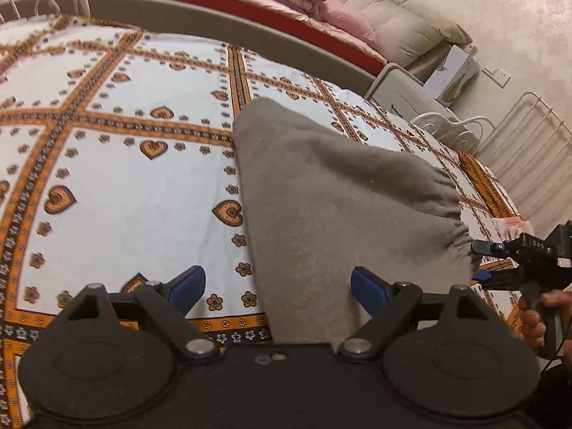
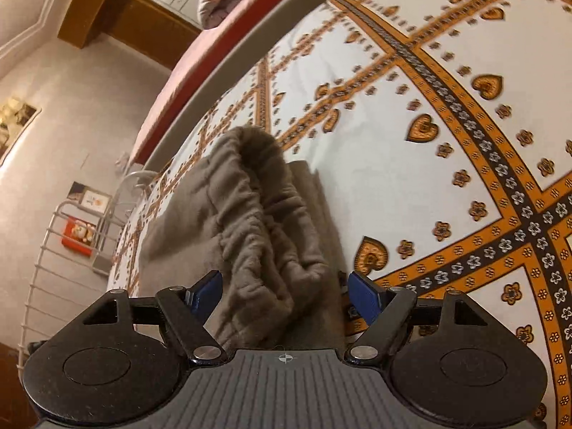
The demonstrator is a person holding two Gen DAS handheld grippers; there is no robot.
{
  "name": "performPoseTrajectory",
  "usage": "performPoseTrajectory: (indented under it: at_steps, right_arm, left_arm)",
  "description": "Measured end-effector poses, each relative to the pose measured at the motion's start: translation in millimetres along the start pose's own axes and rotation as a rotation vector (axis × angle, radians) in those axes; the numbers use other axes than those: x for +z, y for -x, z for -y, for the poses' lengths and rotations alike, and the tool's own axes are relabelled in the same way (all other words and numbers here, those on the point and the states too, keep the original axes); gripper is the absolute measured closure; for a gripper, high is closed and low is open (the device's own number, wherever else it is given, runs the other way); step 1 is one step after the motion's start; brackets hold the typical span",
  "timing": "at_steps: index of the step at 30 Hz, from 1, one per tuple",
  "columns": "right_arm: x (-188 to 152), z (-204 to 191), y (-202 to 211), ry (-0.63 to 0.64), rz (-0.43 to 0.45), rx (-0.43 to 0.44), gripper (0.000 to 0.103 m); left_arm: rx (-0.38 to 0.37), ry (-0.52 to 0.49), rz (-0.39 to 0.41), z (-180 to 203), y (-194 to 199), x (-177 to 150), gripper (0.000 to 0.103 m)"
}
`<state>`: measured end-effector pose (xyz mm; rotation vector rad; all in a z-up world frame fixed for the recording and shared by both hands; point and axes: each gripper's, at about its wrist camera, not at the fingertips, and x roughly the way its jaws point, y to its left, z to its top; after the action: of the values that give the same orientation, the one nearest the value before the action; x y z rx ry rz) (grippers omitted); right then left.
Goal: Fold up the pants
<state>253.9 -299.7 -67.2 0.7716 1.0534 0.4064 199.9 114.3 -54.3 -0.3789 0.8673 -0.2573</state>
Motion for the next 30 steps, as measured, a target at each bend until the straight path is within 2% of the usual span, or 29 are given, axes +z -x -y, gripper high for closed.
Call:
performPoseTrajectory:
  at_steps: [2,4,5,7,9,11,13,14,15,16,18,19,20,22,24,27,28,30]
  right_arm:
    - [2.0,-2.0,5.6,0.015,0.036,0.004,0.026]
    - [4.8,-8.5,8.1,0.054,0.049,0.052,0.026]
    - [4.8,-9.3,4.9,0.056,0.032,0.034,0.026]
    - [1.9,-5.1,-13.0,0.05,-0.054,-0.077,0.025]
    - [1.7,-8.6,-18.3,0.081,-0.05,-0.088,0.022]
    - [4.0,-20.7,-10.6,0.131,0.014,-0.11,0.022]
    - [6.0,-26.0,-5.2,0.133,0.039,-0.033,0.022]
    - [5.3,-27.1,-8.2,0.139,0.023,-0.02,0.023]
    - [2.9,-29.6,-12.1,0.154,0.009,-0.052,0.023]
    - [0.3,-32.6,-19.4,0.168,-0.02,-0.08,0.038]
    - [-6.9,-39.2,-23.7,0.228,-0.043,-0.13,0.04]
    - [-7.8,-43.1,-22.7,0.247,-0.04,-0.138,0.049]
    - [-8.1,-44.3,-18.4,0.241,-0.03,-0.125,0.064]
    - [-3.7,-36.1,-5.9,0.156,0.007,-0.06,0.075]
    - [-2.3,-23.2,8.4,0.054,0.035,0.018,0.076]
    - [-1.1,-8.1,0.7,-0.002,-0.032,-0.036,0.074]
    - [-0.4,-3.9,-3.3,-0.009,-0.053,-0.04,0.07]
    - [4.0,-4.6,3.2,-0.026,-0.027,0.003,0.058]
  left_arm:
    - [0.003,0.0,-0.004,-0.6,-3.3,1.2,0.021]
    - [-0.008,0.013,-0.005,-1.3,-5.4,2.1,0.021]
    - [-0.012,0.019,-0.007,-1.7,-6.9,2.4,0.021]
    - [-0.009,0.015,-0.012,-1.0,-9.8,3.1,0.021]
    - [-0.007,0.012,-0.017,-0.5,-11.9,3.8,0.021]
    - [-0.006,0.011,-0.016,-1.7,-11.5,3.6,0.021]
    - [-0.002,0.012,-0.012,-2.5,-9.9,3.3,0.021]
    - [0.0,0.015,-0.01,-3.3,-9.0,3.3,0.021]
    - [0.0,0.018,-0.008,-3.9,-8.2,3.5,0.021]
    - [0.002,0.02,-0.007,-4.5,-7.2,3.4,0.021]
    - [0.007,0.021,-0.003,-4.7,-5.5,3.7,0.021]
    - [0.008,0.021,0.0,-5.1,-4.3,3.7,0.021]
    - [0.01,0.023,0.002,-5.5,-3.4,4.1,0.021]
    - [0.01,0.031,0.008,-6.6,-1.5,4.2,0.021]
    - [0.008,0.033,0.011,-7.0,-0.5,4.5,0.021]
    - [0.007,0.031,0.013,-6.8,-0.6,5.1,0.021]
    - [0.01,0.035,0.013,-6.9,-1.1,5.1,0.021]
    - [0.012,0.04,0.017,-7.0,-0.9,5.1,0.021]
